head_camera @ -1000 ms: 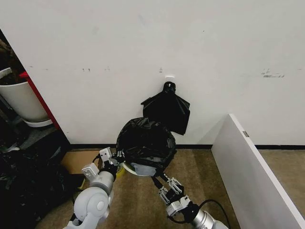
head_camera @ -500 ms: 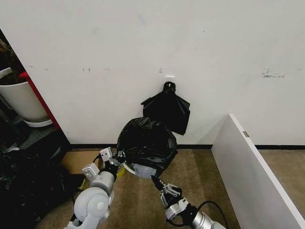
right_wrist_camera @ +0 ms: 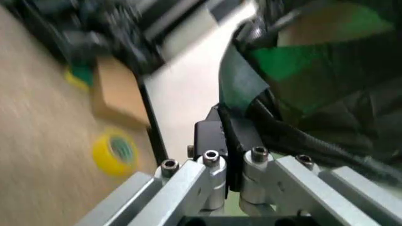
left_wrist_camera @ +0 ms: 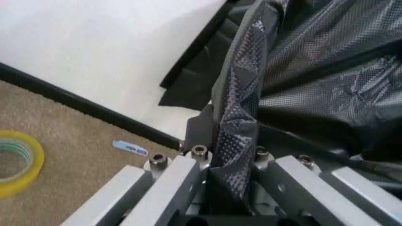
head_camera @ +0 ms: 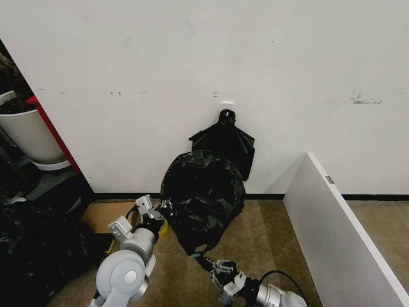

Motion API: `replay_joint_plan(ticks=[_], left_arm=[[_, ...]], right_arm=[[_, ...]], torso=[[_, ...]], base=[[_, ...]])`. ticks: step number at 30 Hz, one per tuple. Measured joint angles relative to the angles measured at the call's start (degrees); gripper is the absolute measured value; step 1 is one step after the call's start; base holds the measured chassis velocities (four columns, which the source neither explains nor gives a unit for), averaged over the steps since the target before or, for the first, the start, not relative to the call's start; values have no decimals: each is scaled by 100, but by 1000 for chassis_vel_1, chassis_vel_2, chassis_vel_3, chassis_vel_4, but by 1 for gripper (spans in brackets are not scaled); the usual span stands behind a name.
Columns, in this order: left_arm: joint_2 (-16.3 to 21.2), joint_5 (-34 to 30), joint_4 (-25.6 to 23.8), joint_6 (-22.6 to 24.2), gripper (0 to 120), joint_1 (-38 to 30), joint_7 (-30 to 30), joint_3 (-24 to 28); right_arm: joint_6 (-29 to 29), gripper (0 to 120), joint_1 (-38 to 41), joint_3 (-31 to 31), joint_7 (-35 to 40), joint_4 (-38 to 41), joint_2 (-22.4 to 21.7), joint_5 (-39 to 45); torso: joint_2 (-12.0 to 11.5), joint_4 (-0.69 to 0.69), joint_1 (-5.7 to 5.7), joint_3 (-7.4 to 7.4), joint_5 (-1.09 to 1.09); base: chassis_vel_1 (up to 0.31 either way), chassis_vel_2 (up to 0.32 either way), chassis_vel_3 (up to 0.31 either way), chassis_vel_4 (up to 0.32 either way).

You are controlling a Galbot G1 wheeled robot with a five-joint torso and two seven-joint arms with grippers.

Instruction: Place the garbage bag over the trash bin.

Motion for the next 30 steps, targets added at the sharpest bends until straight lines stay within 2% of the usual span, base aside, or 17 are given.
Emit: replay_joint_plan(ticks=[5,10,12,13,16,17,18,19,23,25,27,28,30], left_arm=[[126,-3,-140,164,1,129,-34,41],[196,-12,-249,196,1,184,-48,37],[206,9,-302,199,1,184,-50,41],[204,52,-301,194,1,183,-54,55],[203,108,-272,149,1,171,-43,69],[203,151,-226,110,1,161,-41,75],[203,192,-185,73,1,146,-32,77],[203,269,-100,-20,1,113,6,83],[212,485,94,-211,1,34,115,89],[242,724,255,-366,1,1,209,93],[280,1054,467,-578,1,-3,321,133],[280,1054,467,-578,1,-3,321,133],[310,1639,807,-975,1,34,510,224]], right_arm=[[-484,0,148,258,446,-386,81,-249],[-695,0,314,382,585,-745,105,-234],[-828,0,359,411,703,-972,110,-135],[-875,0,368,352,835,-996,115,7],[-949,0,304,263,924,-959,84,319],[-966,0,251,215,929,-888,41,567],[-966,4,211,183,930,-819,-4,754],[-939,10,140,156,917,-722,-86,986],[-913,21,13,190,854,-563,-278,1251],[-1128,30,-87,205,941,-457,-436,1534],[-1599,38,-216,139,1258,-228,-611,2184],[-1599,38,-216,139,1258,-228,-611,2184],[-2230,48,-409,23,1697,262,-757,3189]], torso=[[0,-2,0,0,-1],[0,0,0,0,-2],[0,-5,1,1,0],[-1,0,0,1,-5],[-1,-1,0,1,5],[-1,-1,0,1,1],[-1,-1,0,1,-4],[-1,-1,0,1,0],[-1,-1,0,1,-1],[-1,-2,0,1,0],[-1,-1,0,0,1],[-1,-1,0,0,1],[-1,-2,0,0,0]], base=[[0,0,0,0],[0,0,0,0],[0,0,0,0],[0,0,0,0],[0,0,0,0],[0,0,0,0],[0,0,0,0],[0,0,0,0],[0,0,0,0],[0,0,0,0],[0,0,0,0],[0,0,0,0],[0,0,0,0]])
